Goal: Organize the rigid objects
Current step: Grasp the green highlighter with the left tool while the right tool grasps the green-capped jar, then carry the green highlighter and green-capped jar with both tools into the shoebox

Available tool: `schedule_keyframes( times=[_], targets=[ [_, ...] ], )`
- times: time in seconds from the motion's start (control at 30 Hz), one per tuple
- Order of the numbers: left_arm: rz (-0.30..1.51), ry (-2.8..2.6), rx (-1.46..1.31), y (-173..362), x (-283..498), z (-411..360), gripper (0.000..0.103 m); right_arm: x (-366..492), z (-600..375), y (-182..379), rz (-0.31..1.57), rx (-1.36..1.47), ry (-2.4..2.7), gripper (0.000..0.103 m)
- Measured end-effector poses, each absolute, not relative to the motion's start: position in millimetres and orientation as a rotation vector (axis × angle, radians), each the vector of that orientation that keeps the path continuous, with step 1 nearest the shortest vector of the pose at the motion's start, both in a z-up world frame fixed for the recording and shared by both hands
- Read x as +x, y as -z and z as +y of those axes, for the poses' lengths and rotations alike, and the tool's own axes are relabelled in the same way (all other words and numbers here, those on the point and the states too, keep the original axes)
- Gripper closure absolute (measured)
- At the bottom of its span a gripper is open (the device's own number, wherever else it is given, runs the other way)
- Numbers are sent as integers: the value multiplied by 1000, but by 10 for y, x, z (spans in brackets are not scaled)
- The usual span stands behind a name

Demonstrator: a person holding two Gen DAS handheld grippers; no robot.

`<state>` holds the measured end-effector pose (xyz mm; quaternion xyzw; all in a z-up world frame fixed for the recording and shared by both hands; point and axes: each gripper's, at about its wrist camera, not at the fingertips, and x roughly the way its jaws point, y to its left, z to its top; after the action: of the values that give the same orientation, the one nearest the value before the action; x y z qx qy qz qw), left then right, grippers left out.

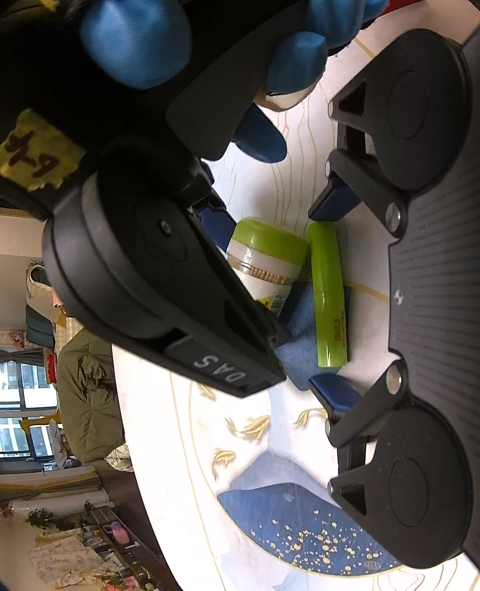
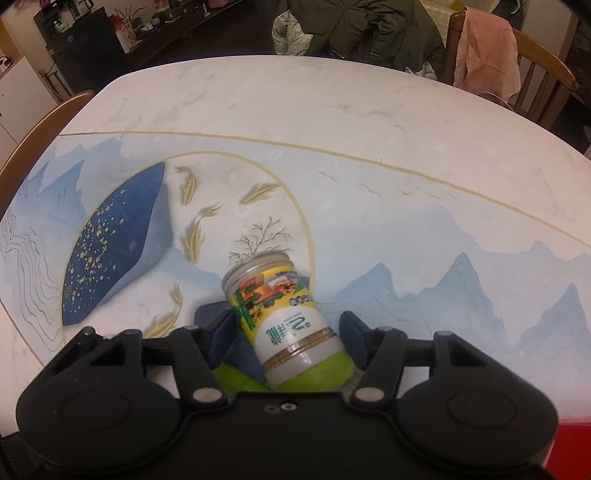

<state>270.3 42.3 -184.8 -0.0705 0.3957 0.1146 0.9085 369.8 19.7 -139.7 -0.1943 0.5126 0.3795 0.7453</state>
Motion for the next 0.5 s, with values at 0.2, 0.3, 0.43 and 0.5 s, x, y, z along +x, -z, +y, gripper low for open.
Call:
schedule_keyframes(
  times=[0.2,0.3,0.43,0.5],
  targets=[
    [826,-231,-175,1807,2635,436,21,3674,149,1391,1128,-392,-794,50],
    [836,-224,-193,1785,2603,447,21,3654,93,1386,1138,-355,-762,54],
    [846,-195,-232,1754,2521,466,21,3610,-17,1379,1149,-312,-720,56],
    [847,-185,-248,1729,2472,468,21,3581,-79,1374,1155,-289,-701,56]
  ],
)
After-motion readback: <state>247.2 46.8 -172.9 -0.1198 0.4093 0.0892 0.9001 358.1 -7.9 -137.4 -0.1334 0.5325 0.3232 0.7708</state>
